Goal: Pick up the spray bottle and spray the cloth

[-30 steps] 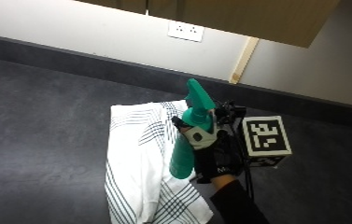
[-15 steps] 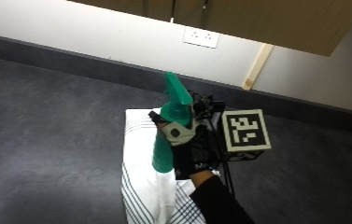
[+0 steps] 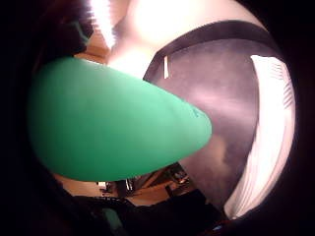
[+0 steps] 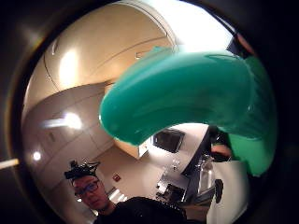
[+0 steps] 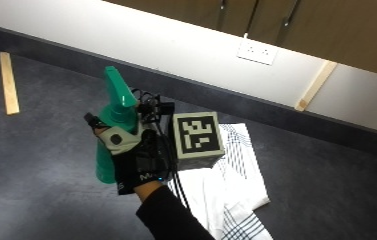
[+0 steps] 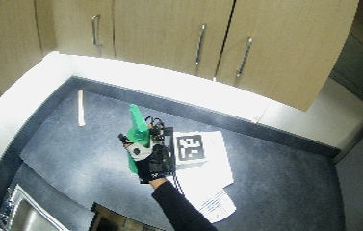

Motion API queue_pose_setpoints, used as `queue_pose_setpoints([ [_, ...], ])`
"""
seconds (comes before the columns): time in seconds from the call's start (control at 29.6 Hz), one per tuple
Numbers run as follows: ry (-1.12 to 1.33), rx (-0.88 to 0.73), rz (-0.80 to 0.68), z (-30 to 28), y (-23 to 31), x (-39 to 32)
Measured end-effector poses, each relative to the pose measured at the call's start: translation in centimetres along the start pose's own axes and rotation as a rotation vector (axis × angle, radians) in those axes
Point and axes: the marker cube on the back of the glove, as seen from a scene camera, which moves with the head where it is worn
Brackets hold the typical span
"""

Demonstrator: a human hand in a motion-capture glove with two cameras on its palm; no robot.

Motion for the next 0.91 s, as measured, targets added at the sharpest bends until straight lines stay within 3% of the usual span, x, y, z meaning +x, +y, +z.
queue_pose_setpoints([
  [0.27,0.021,-0.036,0.048,0.8,1.3,3.5],
  [0.61,0.057,0.037,0.179,-2.7,2.7,10.5],
  [0.91,0.071,0.072,0.197,-4.1,3.4,11.7],
])
